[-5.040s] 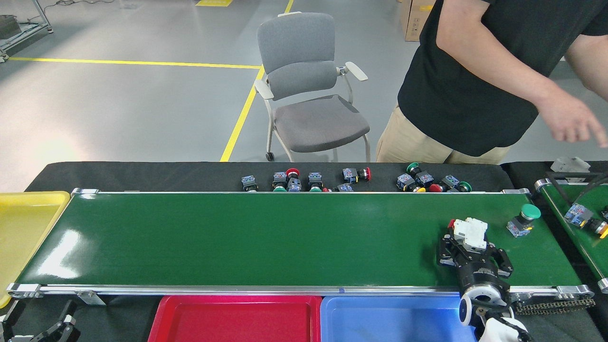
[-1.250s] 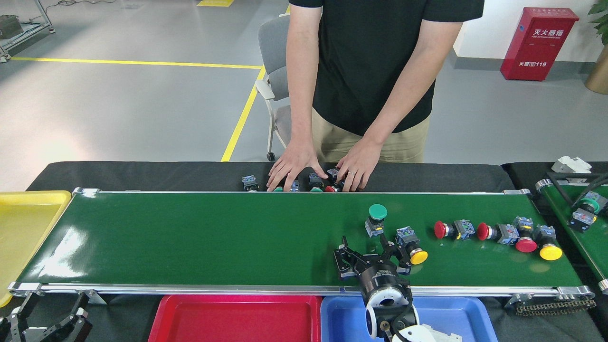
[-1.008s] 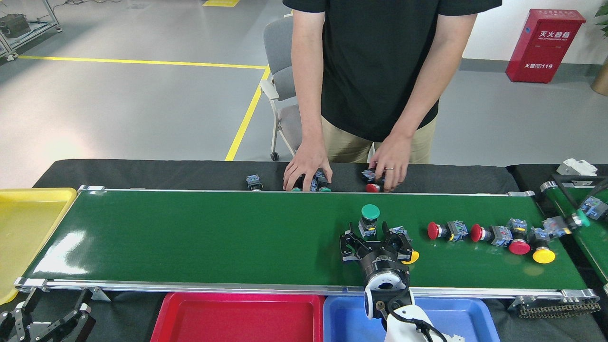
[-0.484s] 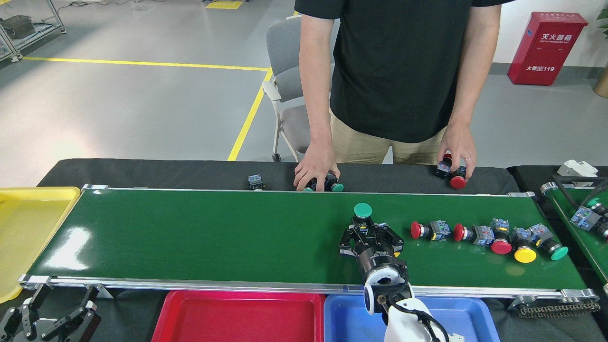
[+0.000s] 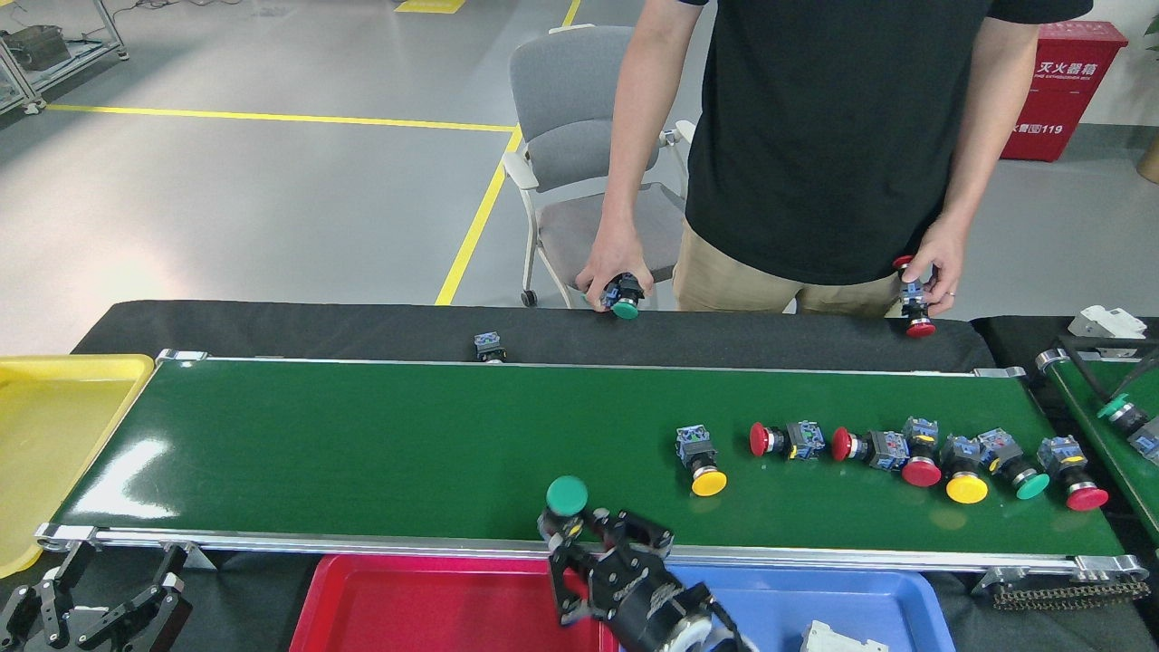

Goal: Pick switch part from conveyor to tray

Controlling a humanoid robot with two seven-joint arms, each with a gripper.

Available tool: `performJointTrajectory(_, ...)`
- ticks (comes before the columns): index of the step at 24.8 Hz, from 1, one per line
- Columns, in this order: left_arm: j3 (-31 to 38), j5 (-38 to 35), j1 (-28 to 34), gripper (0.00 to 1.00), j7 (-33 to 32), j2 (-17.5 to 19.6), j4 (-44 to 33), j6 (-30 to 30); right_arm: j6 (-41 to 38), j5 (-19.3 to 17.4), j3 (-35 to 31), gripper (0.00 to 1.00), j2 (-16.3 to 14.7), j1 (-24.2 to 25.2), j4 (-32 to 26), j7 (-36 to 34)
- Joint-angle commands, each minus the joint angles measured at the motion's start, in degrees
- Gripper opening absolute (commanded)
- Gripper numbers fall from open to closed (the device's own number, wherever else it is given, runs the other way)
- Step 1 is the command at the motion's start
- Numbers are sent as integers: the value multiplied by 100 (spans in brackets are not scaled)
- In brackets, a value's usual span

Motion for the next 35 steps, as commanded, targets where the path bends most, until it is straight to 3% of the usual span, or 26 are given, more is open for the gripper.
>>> performJointTrajectory(1,25,11,-35,100,40,54,-68,11,-186,-15,31,100,4,40,-144,20)
performJointTrajectory(10,25,37,17,100,40,18,-252,2,-106,-51,-13,100,-66,22,-565,55)
performJointTrajectory(15,8,108,26,100,49,-61,-595,-182,869,-42,-673,100,4,-127,-864,20)
performJointTrajectory(18,8,134,79,100,40,-289,-806,-508,1625,-42,-1226,100,-84,-171,-864,-86)
performJointTrajectory(21,-186,99,264,100,-39,-702,-1404,-604,1924,-42,-1692,100,-330,-39,-987,-666)
performJointTrajectory(25,-1284,-42,272,100,-988,-1318,-2238,-182,1915,-42,-2281,100,-664,813,-1014,-1606)
performJointTrajectory(28,-2269,-393,149,100,-1551,-1616,-2221,494,1897,-42,-2307,100,-778,1235,-1014,-1826)
performJointTrajectory(31,-3104,-1123,-132,100,-1604,-1704,-2212,1312,1915,-51,-2307,100,-725,1332,-1014,-1817)
performJointTrajectory(35,-4210,-1711,-615,100,-1647,-1933,-1993,2287,2003,-15,-2255,100,-594,1104,-961,-1650)
